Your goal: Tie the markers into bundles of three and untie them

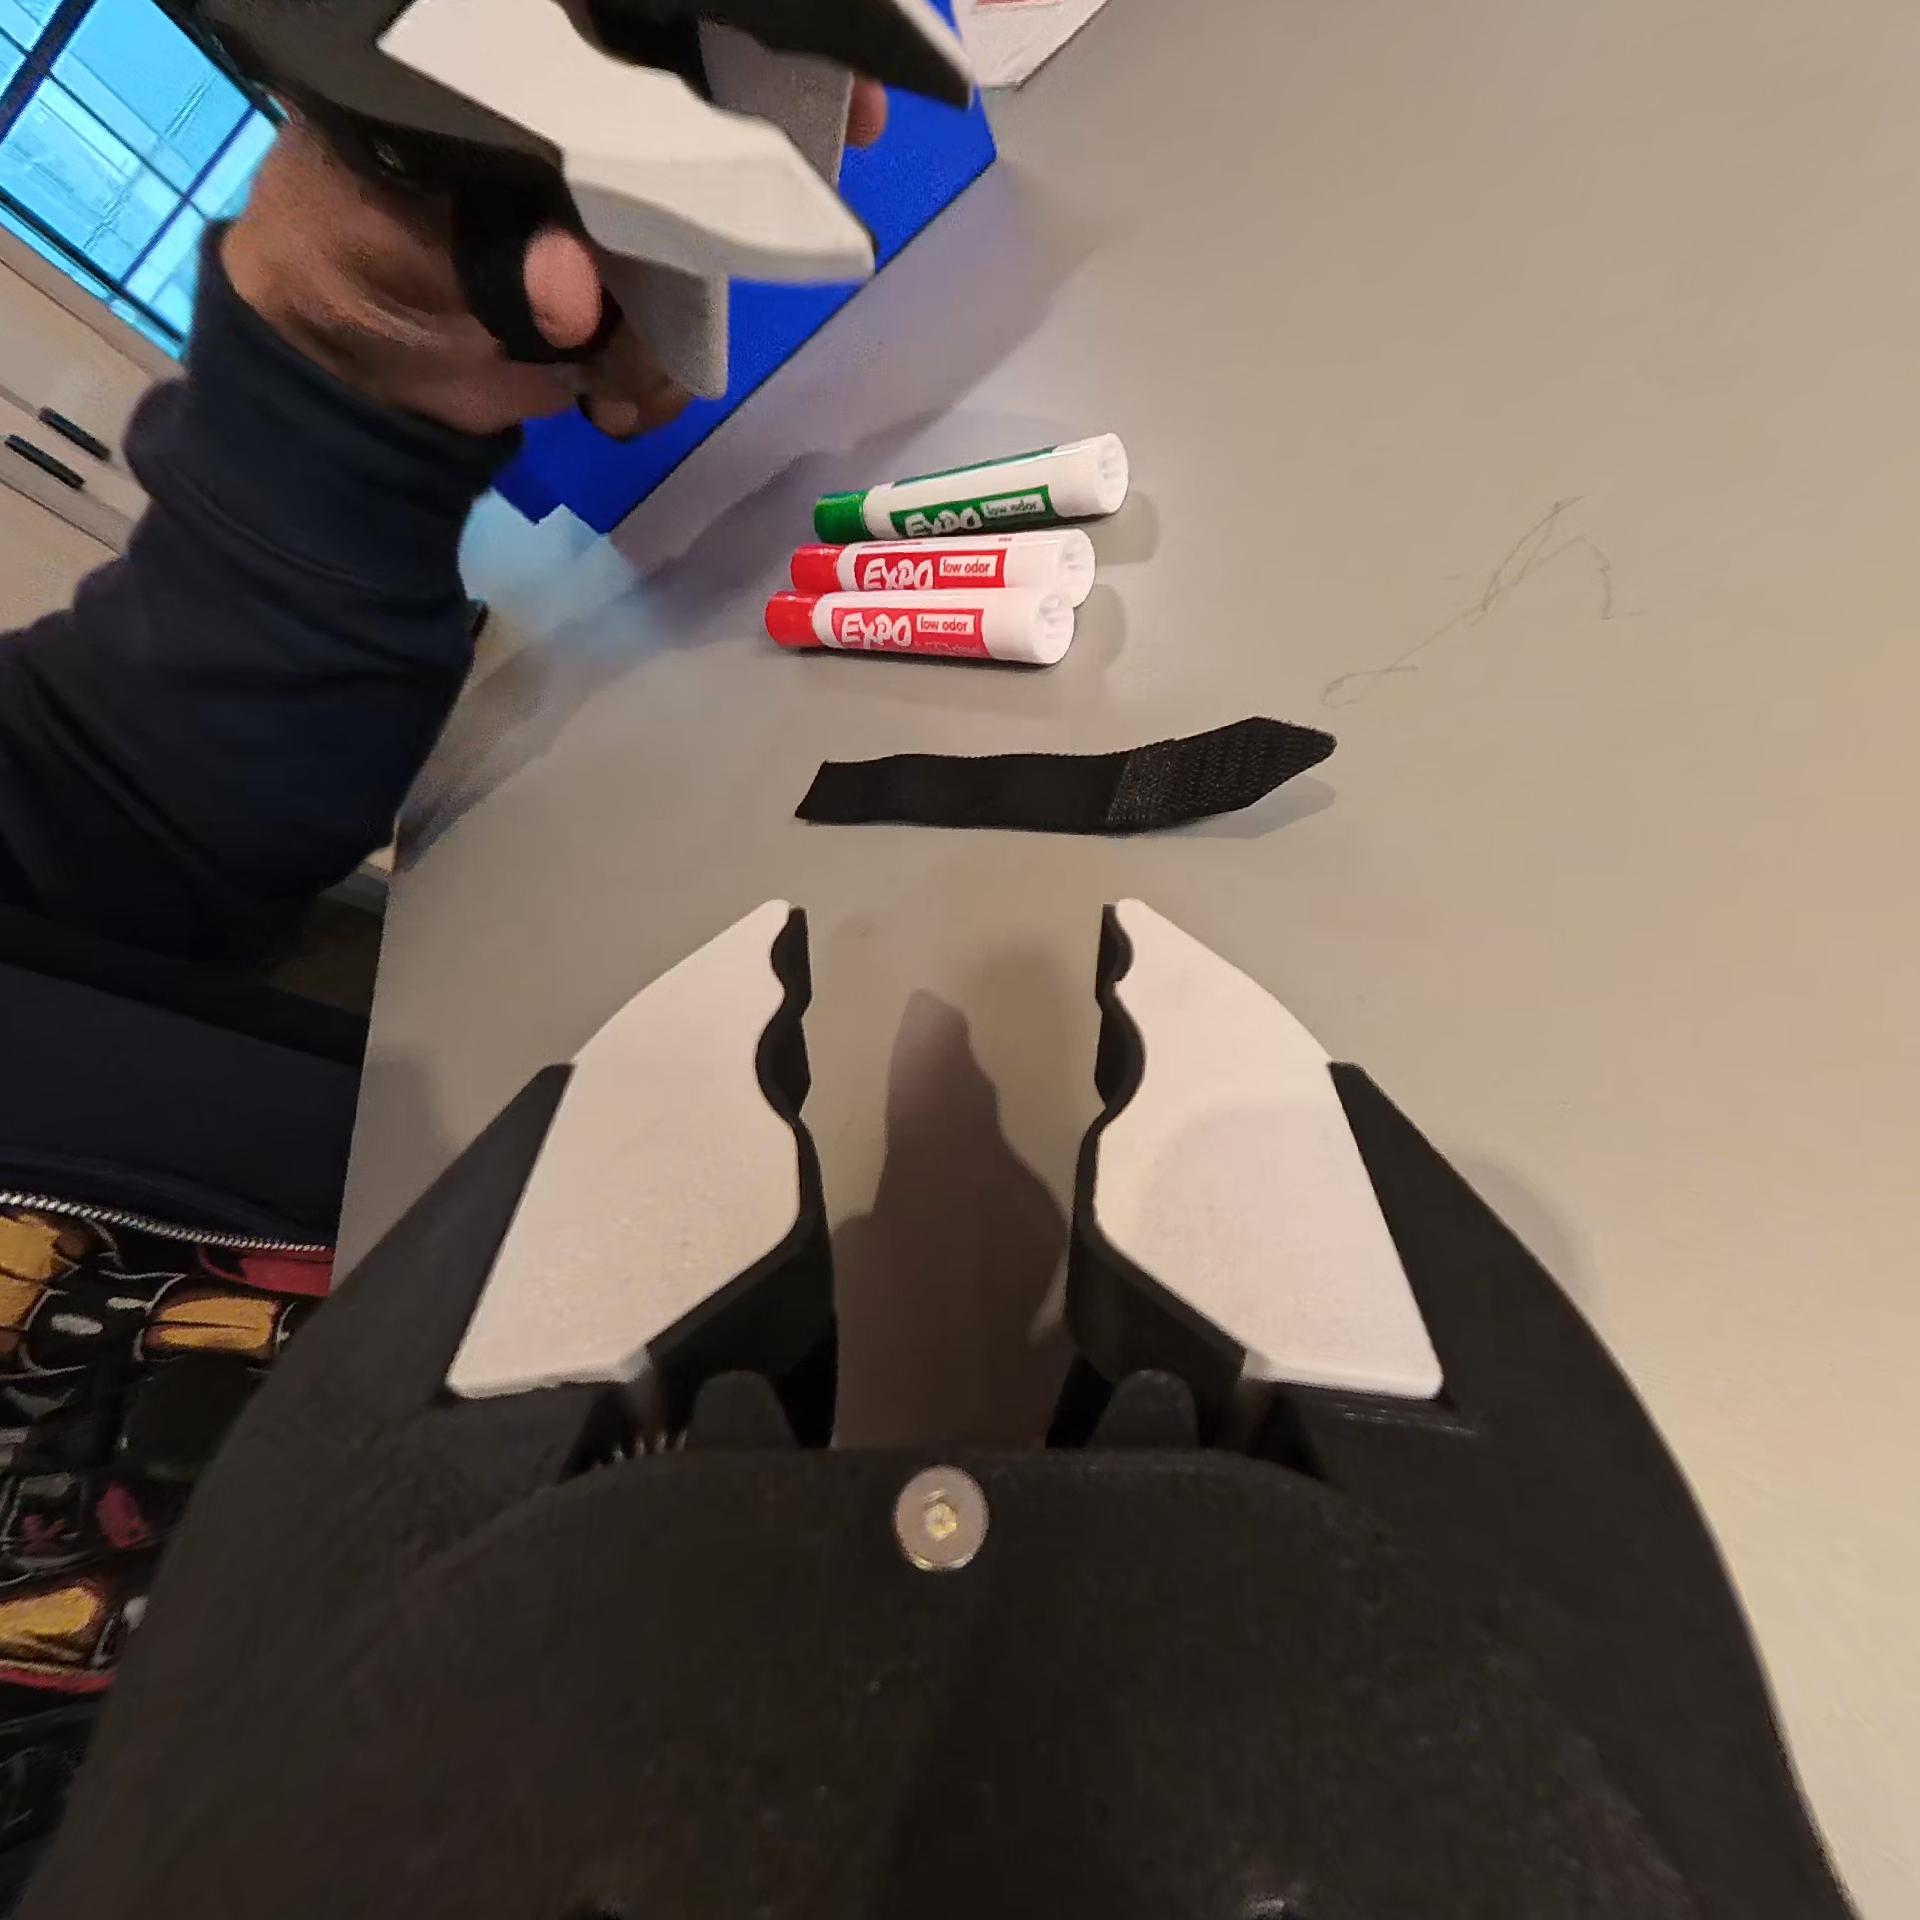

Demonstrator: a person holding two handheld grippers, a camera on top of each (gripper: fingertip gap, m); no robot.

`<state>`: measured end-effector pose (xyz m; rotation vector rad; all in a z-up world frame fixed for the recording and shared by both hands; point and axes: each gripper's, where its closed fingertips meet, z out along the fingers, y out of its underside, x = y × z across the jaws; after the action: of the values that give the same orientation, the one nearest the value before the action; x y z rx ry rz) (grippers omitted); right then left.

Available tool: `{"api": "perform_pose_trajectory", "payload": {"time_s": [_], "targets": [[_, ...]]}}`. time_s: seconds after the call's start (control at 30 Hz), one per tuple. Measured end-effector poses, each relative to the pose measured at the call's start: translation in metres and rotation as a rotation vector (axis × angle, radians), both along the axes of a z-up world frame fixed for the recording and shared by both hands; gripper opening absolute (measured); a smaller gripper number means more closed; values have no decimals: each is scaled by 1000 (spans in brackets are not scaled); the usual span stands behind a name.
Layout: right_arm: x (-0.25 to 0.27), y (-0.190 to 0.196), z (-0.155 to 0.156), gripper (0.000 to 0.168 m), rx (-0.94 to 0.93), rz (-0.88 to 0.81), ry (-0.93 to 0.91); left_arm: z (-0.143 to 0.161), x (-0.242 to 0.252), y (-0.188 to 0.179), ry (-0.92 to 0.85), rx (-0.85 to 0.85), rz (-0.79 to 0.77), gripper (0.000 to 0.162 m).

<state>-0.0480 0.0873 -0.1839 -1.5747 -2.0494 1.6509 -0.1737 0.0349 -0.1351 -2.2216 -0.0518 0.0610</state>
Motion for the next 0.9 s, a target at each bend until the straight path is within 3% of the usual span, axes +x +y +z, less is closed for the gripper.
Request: {"api": "perform_pose_trajectory", "payload": {"time_s": [0.1,0.17,0.3,0.4,0.7,0.9], "targets": [[-5,6,4,53,5,-44,28,25,-12,17,78,273,42,48],[-11,12,4,53,7,-90,22,29,-23,18,191,360,88,49],[-30,28,-9,54,88,-207,-45,31,-8,13,300,391,1,51],[-41,28,-16,53,102,-225,-106,29,0,9,265,419,-6,48],[-64,28,-19,17,-11,-313,-180,31,14,12,178,458,-30,45],[-63,23,-10,1,-7,-290,-101,35,24,12,179,469,-53,43]]}}
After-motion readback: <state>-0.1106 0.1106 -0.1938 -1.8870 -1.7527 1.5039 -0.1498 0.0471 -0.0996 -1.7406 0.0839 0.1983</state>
